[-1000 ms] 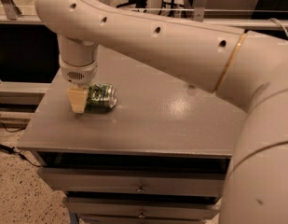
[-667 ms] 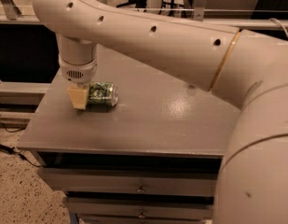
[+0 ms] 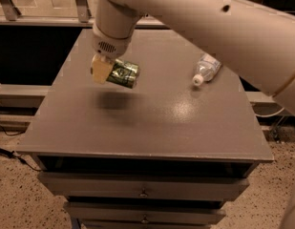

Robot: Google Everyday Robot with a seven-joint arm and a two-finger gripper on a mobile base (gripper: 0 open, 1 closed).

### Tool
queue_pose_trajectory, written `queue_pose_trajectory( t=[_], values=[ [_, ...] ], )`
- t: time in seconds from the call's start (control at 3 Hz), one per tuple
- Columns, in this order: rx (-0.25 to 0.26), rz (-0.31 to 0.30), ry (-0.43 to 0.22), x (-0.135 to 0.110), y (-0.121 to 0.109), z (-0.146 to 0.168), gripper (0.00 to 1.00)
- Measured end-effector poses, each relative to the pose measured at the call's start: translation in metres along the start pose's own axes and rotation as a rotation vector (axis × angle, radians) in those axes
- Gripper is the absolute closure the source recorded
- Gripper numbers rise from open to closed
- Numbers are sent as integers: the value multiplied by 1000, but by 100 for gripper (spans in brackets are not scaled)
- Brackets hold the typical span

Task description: Place green can upright

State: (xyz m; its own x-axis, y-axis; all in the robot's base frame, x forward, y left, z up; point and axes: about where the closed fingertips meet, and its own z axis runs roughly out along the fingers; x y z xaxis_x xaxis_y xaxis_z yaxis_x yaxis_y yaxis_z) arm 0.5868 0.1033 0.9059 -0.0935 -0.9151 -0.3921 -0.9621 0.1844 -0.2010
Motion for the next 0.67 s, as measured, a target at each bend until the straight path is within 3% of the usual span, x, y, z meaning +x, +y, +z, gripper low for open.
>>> queue_pose_trajectory(
  t=[0.67],
  values=[
    [79,23,-421,16,-27,-66,100]
  ],
)
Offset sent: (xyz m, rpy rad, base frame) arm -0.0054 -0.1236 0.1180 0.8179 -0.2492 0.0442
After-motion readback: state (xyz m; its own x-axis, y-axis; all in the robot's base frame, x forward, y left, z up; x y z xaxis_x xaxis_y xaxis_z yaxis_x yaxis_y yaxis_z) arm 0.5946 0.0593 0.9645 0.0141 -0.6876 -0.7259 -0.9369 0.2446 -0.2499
